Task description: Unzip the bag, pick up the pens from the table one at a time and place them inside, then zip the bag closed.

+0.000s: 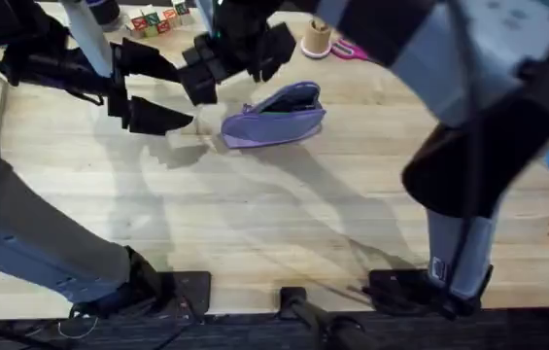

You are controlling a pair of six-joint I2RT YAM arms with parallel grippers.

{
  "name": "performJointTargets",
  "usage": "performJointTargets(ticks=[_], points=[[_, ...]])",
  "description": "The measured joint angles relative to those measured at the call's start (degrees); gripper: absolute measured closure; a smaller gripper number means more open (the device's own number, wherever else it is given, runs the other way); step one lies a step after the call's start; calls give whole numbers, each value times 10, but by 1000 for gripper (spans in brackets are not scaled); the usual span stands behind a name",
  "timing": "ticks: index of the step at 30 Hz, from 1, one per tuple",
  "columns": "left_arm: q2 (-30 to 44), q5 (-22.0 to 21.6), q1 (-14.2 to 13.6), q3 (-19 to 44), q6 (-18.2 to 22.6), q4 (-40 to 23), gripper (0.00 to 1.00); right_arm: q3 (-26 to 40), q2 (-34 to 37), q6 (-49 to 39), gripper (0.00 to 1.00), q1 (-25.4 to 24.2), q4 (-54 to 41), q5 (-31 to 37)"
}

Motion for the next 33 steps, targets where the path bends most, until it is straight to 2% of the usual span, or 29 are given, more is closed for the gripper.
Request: performJointTargets(ticks=[4, 21, 28, 33], points=[[0, 0, 0, 0, 0, 0, 6, 0, 23, 0, 6, -2, 0, -1], [0, 0, 0, 0, 0, 0, 6, 0, 27, 13, 6, -11, 3, -1], [0, 0, 0, 0, 0, 0, 6, 0, 55, 26, 7, -11, -8, -1], [0, 0, 0, 0, 0, 0, 5, 0, 70, 29, 66, -11, -7, -2]])
